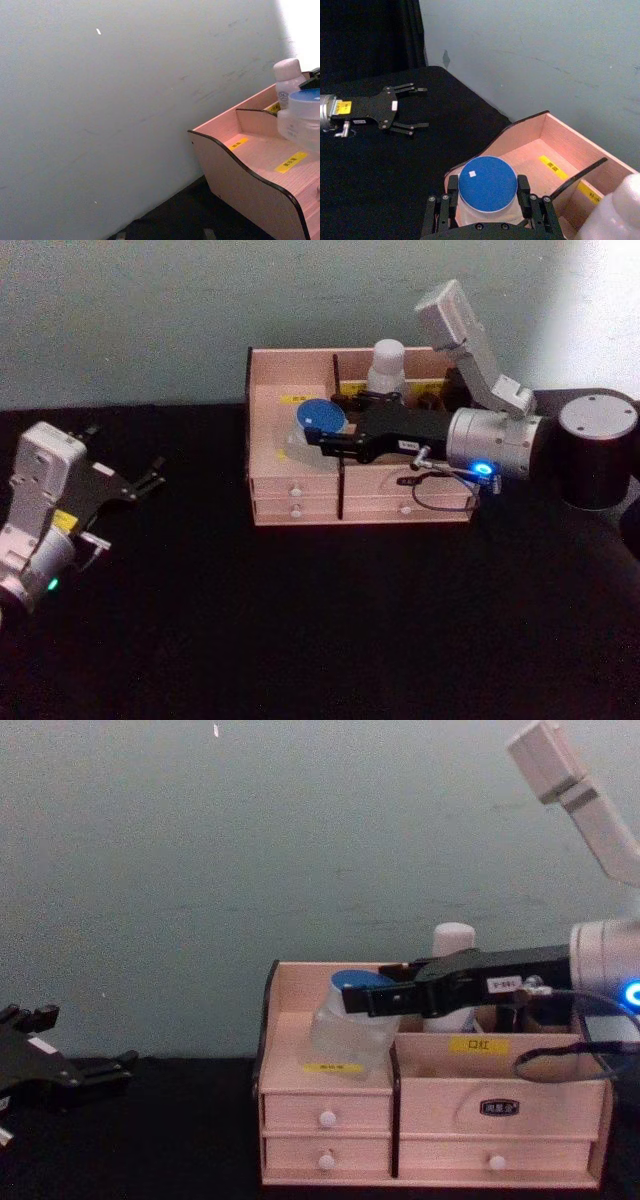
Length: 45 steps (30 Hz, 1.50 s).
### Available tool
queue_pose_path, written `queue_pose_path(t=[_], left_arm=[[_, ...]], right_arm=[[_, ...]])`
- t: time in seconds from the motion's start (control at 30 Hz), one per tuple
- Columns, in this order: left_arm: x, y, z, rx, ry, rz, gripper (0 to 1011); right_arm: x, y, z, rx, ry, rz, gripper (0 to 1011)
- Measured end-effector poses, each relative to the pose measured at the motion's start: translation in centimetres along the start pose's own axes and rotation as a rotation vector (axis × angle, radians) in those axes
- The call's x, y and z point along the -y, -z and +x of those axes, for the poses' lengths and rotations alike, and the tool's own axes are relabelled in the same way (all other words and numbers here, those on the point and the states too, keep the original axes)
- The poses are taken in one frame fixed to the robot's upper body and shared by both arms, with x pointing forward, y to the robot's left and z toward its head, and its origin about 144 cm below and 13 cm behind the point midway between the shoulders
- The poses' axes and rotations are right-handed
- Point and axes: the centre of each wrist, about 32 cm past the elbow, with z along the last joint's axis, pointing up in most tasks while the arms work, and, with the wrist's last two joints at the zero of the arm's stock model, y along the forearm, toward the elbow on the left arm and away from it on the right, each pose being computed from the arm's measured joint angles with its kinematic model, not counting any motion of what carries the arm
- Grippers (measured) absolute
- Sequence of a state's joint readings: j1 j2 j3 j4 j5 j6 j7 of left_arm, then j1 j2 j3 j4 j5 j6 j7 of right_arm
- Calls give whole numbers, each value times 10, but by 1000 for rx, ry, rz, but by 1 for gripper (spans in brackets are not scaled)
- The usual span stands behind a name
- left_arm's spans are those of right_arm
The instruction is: Pick up the facial cleanser and watermelon frost from the table and place them into the tiered storage box.
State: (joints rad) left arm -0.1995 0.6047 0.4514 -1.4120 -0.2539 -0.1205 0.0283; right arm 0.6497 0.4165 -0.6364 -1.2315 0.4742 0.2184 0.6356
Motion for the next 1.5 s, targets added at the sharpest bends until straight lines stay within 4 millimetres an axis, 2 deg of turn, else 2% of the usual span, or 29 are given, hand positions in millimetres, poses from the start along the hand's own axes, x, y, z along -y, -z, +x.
queue_pose_path(t=[0.8, 1.5], left_arm=[[0, 0, 0, 0, 0, 0, 1001], [0, 0, 0, 0, 0, 0, 1001]], right_arm=[[-31, 2, 13, -36, 9, -31, 707], [-34, 3, 16, -56, 25, -33, 706]])
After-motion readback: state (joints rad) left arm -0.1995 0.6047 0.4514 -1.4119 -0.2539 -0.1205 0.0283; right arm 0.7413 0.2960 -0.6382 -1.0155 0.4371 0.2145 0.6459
